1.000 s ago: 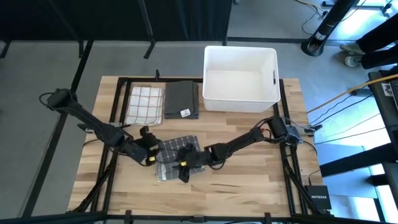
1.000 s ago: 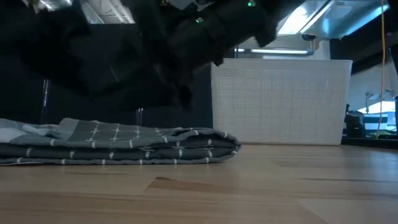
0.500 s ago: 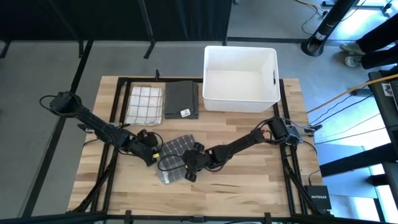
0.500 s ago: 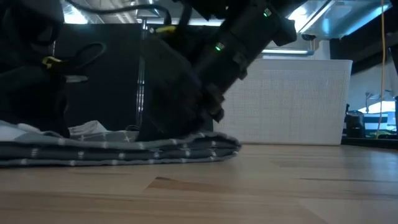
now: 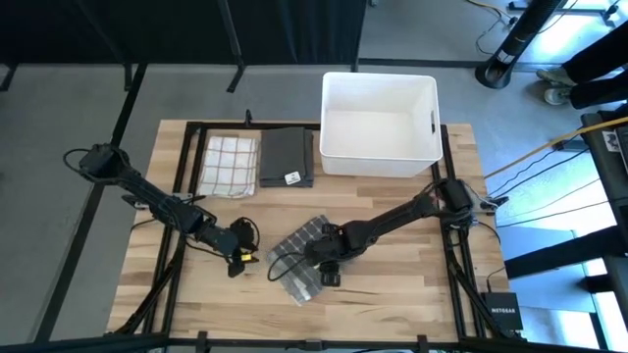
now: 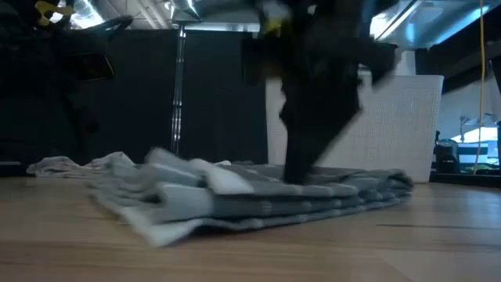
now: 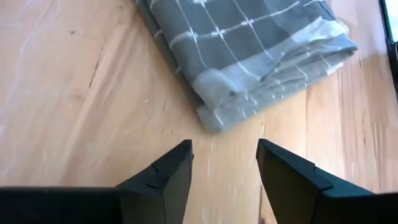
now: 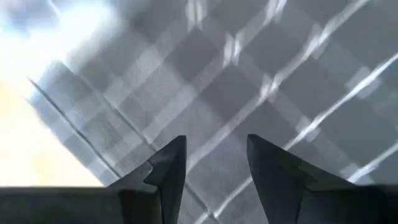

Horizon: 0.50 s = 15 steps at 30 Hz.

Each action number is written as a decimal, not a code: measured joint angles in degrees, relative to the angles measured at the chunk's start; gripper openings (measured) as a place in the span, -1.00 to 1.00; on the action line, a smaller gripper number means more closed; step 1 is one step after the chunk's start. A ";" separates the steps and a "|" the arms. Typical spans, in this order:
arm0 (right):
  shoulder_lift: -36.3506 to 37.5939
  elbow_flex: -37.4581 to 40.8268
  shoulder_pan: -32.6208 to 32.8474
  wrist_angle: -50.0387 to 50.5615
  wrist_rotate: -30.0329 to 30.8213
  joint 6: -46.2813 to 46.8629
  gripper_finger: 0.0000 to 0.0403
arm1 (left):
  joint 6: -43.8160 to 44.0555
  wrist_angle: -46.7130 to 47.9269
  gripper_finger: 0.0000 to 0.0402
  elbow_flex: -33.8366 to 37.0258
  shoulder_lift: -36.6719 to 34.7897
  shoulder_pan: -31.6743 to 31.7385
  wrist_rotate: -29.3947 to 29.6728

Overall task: Fold towel
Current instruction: Fold the grey patterned towel

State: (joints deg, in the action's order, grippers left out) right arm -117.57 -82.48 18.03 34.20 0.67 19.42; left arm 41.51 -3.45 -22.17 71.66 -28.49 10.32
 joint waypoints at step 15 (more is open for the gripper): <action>1.00 1.34 7.04 1.76 12.94 18.89 -0.15 | -3.98 -6.10 -0.14 -0.02 1.95 2.13 12.75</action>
State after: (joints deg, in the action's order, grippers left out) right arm -116.56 -81.14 25.07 35.96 13.61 38.31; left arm 37.53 -9.55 -22.20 73.61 -26.36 23.07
